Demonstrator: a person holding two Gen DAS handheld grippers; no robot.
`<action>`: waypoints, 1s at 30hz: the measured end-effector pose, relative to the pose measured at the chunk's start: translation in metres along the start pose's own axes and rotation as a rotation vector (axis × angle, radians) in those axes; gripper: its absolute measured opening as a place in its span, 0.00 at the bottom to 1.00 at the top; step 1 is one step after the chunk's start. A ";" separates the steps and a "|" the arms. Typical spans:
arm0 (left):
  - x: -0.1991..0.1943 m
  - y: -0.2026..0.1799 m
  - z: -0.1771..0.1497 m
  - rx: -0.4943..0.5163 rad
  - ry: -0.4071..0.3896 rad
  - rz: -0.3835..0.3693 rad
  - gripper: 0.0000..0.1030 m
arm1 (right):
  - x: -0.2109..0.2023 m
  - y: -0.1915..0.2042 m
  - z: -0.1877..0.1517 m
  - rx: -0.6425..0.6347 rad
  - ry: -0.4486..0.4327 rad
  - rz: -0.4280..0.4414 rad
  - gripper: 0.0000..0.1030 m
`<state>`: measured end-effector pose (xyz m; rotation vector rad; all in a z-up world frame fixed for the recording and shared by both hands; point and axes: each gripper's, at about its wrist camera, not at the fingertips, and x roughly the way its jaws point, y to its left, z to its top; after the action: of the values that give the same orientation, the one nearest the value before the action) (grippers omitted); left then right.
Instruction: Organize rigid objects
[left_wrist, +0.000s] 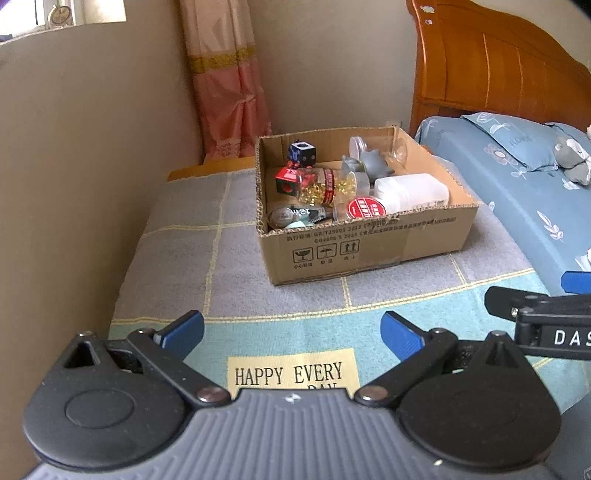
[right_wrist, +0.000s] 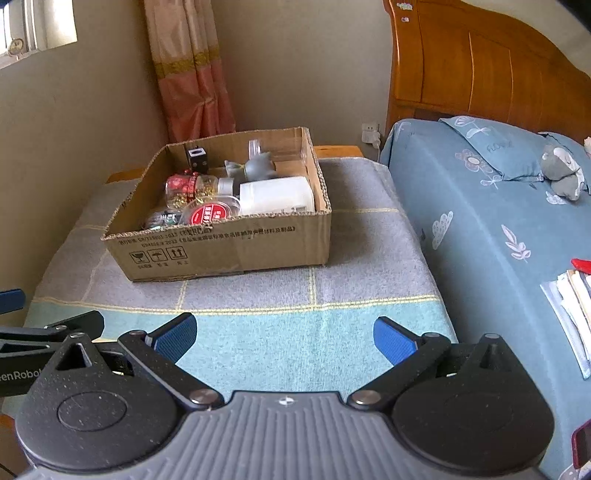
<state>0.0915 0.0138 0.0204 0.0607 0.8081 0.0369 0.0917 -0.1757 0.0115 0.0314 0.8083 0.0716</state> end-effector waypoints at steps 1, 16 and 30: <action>-0.002 0.000 0.001 -0.003 -0.002 0.005 0.98 | -0.002 0.000 0.001 -0.001 -0.005 0.001 1.00; -0.014 0.002 0.014 -0.020 -0.047 0.033 0.98 | -0.013 0.002 0.012 -0.007 -0.054 -0.001 1.00; -0.013 0.001 0.015 -0.020 -0.048 0.050 0.98 | -0.009 0.003 0.012 -0.012 -0.047 -0.001 1.00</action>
<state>0.0936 0.0137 0.0402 0.0625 0.7582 0.0908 0.0934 -0.1732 0.0265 0.0215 0.7609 0.0741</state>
